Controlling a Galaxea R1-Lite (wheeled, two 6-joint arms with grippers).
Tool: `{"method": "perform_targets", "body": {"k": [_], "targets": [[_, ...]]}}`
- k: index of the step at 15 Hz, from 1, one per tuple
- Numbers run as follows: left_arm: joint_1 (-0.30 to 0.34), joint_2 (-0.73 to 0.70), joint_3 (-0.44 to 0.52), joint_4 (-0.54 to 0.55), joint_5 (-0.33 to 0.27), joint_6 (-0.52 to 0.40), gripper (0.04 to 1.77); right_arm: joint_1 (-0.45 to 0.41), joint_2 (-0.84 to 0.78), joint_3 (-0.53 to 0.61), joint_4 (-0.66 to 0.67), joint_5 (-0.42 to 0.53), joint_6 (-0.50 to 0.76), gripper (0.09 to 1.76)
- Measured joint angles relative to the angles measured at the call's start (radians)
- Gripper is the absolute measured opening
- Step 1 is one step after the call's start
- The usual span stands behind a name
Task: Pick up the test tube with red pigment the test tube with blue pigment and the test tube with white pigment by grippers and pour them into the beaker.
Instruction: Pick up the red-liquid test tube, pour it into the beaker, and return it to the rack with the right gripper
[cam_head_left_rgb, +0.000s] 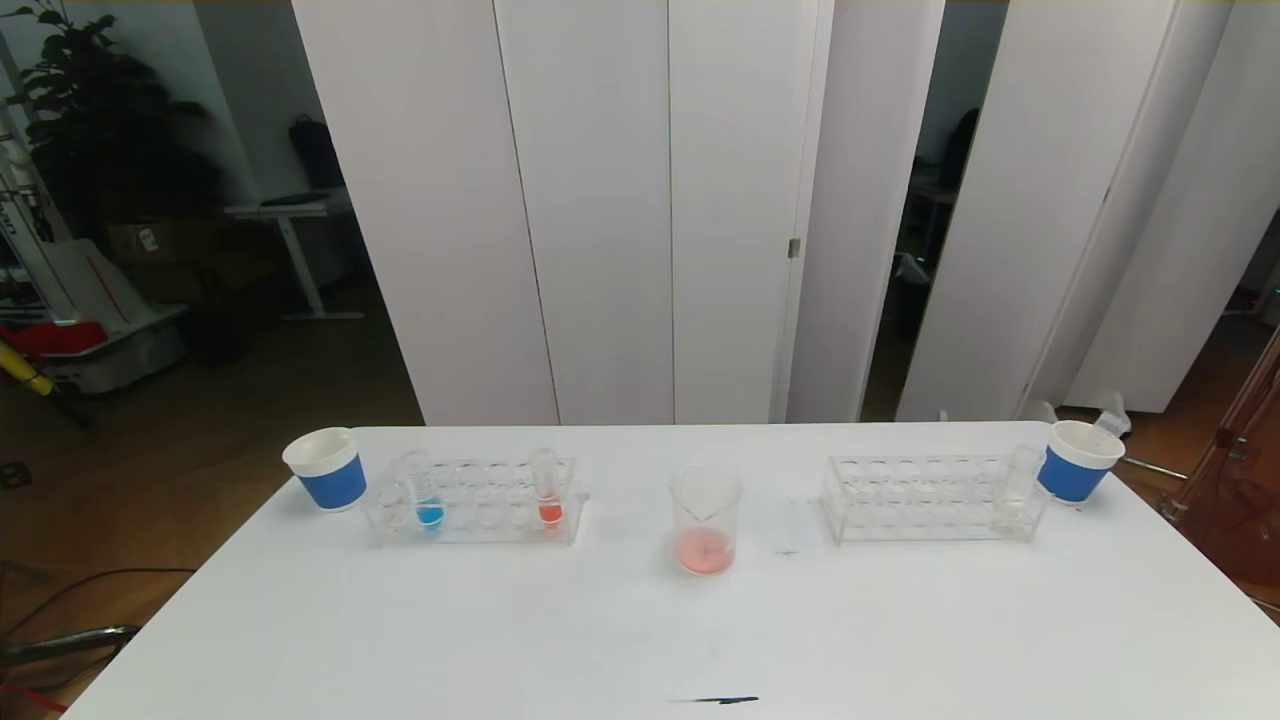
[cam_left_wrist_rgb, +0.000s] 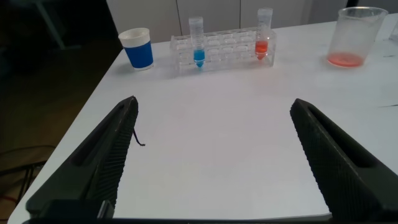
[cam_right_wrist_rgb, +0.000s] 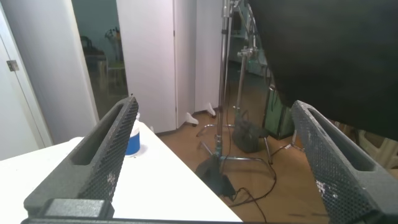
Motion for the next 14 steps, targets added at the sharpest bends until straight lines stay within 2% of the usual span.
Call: {"method": "perform_targets", "body": {"k": [5,7,10,13,14], "targets": [[0.000,0.000,0.000,0.000,0.000,0.000,1.75,-0.067,-0.203,0.094,0.062,0.005,-0.002,1.75],[0.000,0.000,0.000,0.000,0.000,0.000,1.75,-0.061,-0.276,0.125,0.139,0.065,0.003,1.75],[0.000,0.000,0.000,0.000,0.000,0.000,1.75,-0.057,-0.367,0.165,0.253,0.303,0.086,1.75],[0.000,0.000,0.000,0.000,0.000,0.000,1.75,-0.058,-0.397,0.209,0.294,0.531,0.154,1.75],[0.000,0.000,0.000,0.000,0.000,0.000,1.75,-0.059,-0.400,0.215,0.347,0.595,0.166,1.75]]}}
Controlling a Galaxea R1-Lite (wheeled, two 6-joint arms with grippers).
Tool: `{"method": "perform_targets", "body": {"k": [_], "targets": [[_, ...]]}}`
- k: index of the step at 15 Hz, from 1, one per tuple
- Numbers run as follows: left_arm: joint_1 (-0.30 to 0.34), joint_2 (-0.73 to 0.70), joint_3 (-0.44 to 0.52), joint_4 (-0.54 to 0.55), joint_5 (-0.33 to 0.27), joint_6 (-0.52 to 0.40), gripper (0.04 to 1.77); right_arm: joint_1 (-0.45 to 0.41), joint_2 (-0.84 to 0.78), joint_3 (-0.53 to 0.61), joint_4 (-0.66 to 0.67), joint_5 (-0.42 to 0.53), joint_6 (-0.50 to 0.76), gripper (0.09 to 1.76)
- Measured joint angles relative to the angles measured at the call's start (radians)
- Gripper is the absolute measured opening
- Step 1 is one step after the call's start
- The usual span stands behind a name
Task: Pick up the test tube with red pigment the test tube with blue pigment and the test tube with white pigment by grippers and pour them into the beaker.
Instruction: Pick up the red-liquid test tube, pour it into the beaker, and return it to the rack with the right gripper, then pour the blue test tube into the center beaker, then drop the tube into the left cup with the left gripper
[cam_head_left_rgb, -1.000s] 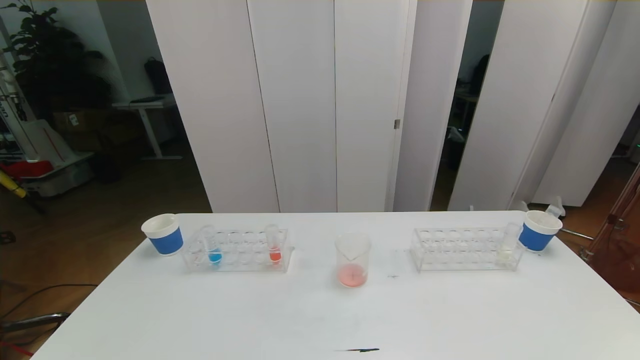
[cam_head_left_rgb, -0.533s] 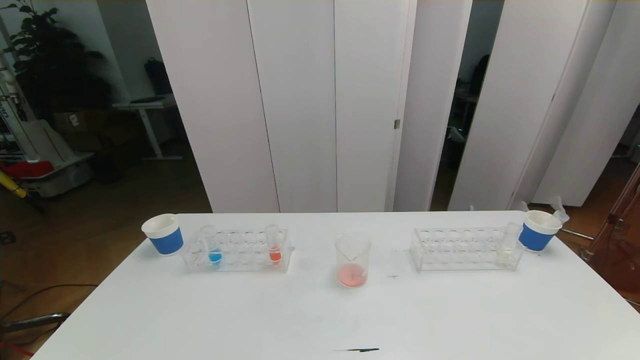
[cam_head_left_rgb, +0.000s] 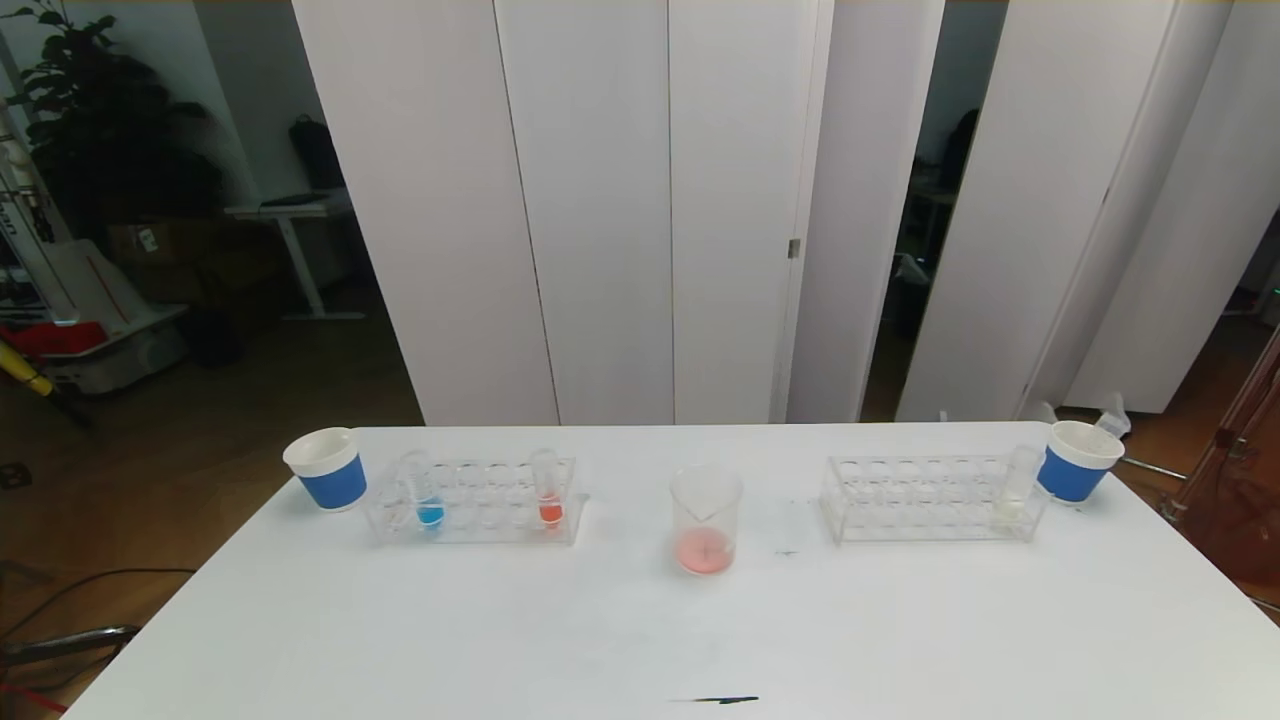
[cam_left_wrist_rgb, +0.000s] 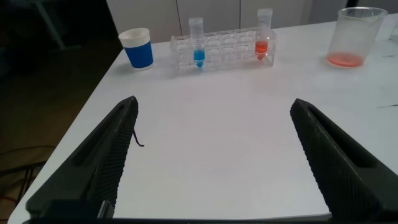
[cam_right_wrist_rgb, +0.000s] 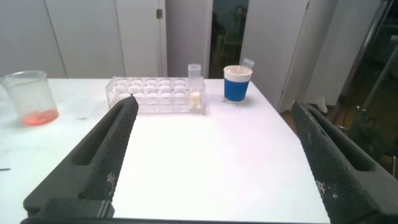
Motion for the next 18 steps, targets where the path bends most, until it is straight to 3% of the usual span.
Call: {"method": "perform_targets", "body": {"k": [3,18], "targets": [[0.000,0.000,0.000,0.000,0.000,0.000,1.75,-0.001,-0.004,0.010,0.124,0.100,0.016,1.75],[0.000,0.000,0.000,0.000,0.000,0.000,1.75,0.003,-0.004,0.012,0.123,0.103,0.024,1.75]]}}
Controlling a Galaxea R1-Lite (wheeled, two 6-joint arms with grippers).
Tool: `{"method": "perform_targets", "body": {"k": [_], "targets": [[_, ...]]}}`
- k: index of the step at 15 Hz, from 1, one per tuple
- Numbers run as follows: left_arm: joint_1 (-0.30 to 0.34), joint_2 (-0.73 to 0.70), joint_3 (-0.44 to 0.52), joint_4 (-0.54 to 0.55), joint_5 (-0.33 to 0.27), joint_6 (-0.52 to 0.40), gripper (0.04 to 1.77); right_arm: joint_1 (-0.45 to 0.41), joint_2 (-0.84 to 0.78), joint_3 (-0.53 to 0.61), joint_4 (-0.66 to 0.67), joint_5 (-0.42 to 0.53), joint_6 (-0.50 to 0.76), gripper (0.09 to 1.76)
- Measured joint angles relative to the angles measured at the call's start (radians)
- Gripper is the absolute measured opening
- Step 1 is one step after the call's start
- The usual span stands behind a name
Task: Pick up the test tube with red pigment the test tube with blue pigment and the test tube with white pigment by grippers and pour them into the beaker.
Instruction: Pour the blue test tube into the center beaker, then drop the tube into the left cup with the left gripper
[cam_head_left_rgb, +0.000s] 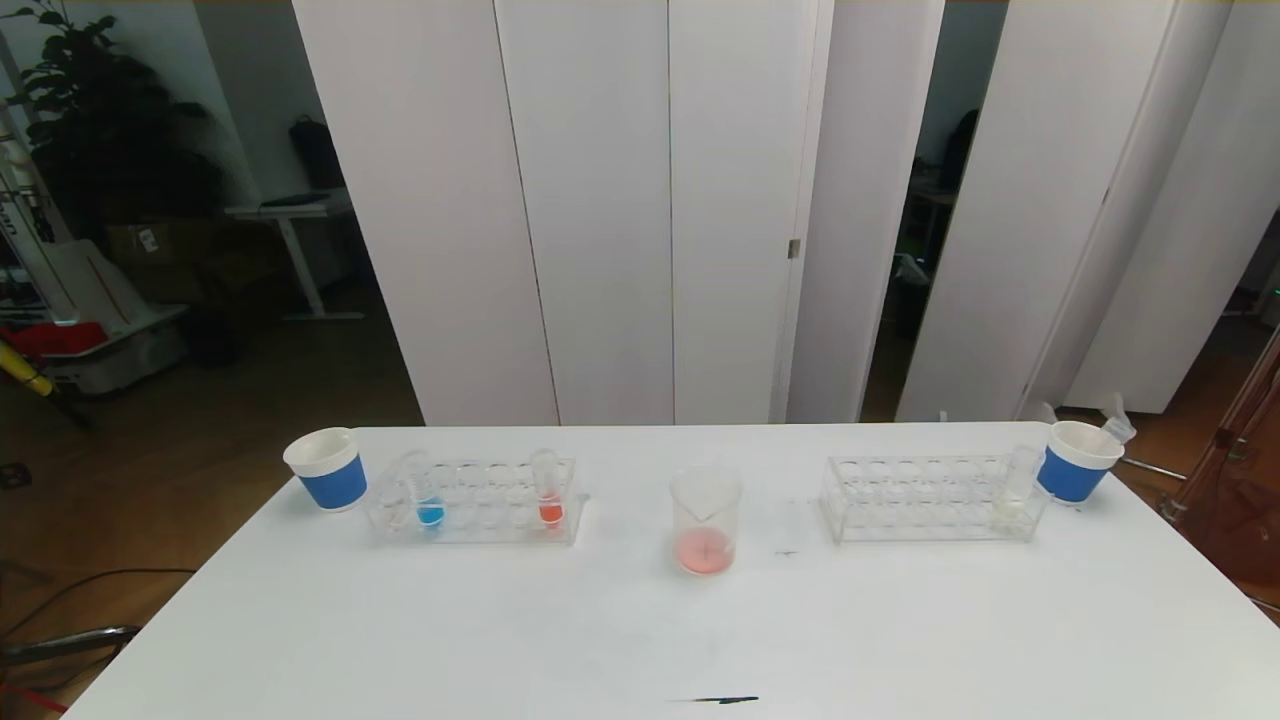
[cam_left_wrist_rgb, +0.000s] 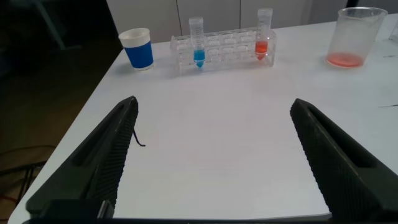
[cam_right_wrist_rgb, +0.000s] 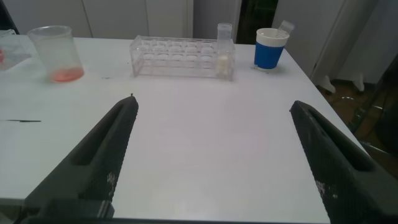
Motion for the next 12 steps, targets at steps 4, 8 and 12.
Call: {"method": "perform_targets", "body": {"k": [4,8,12], "targets": [[0.000,0.000,0.000,0.000,0.000,0.000,1.75,0.000,0.000,0.000,0.000,0.000,0.000,1.75],[0.000,0.000,-0.001,-0.001,-0.009,0.031,1.75,0.000,0.000,0.000,0.000,0.000,0.000,1.75],[0.000,-0.001,0.000,-0.003,-0.002,0.010,1.75,0.000,0.000,0.000,0.000,-0.001,0.000,1.75]]}}
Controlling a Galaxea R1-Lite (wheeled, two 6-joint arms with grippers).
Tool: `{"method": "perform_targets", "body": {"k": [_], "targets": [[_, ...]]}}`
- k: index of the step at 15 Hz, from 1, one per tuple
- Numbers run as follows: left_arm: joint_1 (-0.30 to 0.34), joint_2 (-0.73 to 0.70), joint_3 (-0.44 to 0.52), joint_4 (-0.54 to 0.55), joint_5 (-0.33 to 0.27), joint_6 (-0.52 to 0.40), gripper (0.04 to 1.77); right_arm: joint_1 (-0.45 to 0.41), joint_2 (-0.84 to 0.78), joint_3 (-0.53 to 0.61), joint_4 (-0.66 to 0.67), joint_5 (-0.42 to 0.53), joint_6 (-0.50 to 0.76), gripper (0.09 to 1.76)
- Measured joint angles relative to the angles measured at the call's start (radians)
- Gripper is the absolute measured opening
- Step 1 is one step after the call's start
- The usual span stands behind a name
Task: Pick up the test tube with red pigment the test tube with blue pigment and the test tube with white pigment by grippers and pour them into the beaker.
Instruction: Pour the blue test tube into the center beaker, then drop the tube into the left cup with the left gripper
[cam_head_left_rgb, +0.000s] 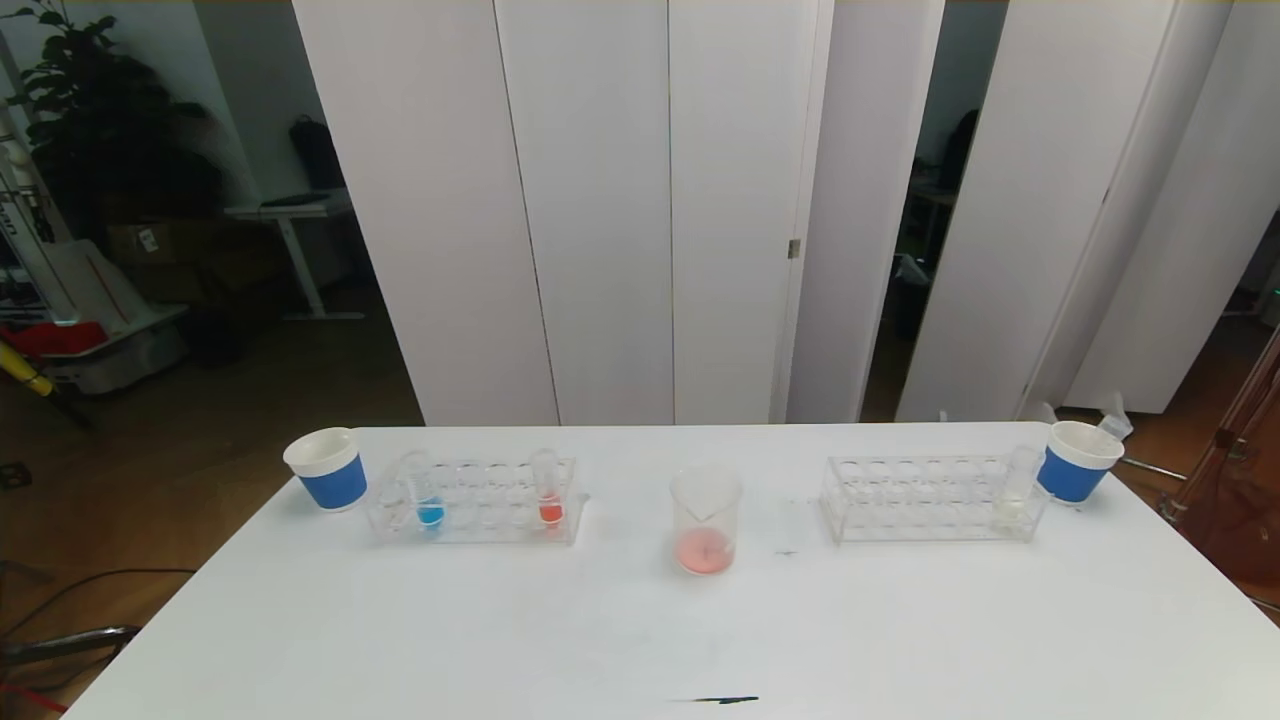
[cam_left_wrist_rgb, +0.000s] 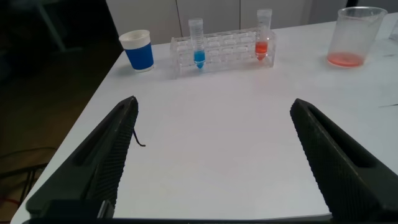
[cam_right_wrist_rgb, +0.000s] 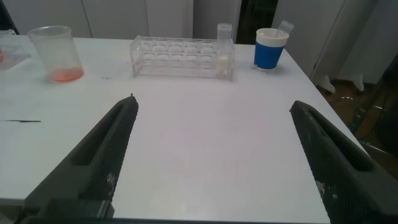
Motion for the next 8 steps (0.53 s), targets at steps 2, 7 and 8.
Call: {"method": "perform_targets", "body": {"k": [2,7,8], "targets": [[0.000,0.000,0.000,0.004,-0.008,0.001,1.75,0.000,0.000,0.000,0.000,0.000,0.000,1.75],[-0.001,0.000,0.000,0.002,-0.010,0.008,1.75,0.000,0.000,0.000,0.000,0.000,0.000,1.75],[-0.001,0.000,0.000,0.002,-0.005,0.008,1.75,0.000,0.000,0.000,0.000,0.000,0.000,1.75]]}}
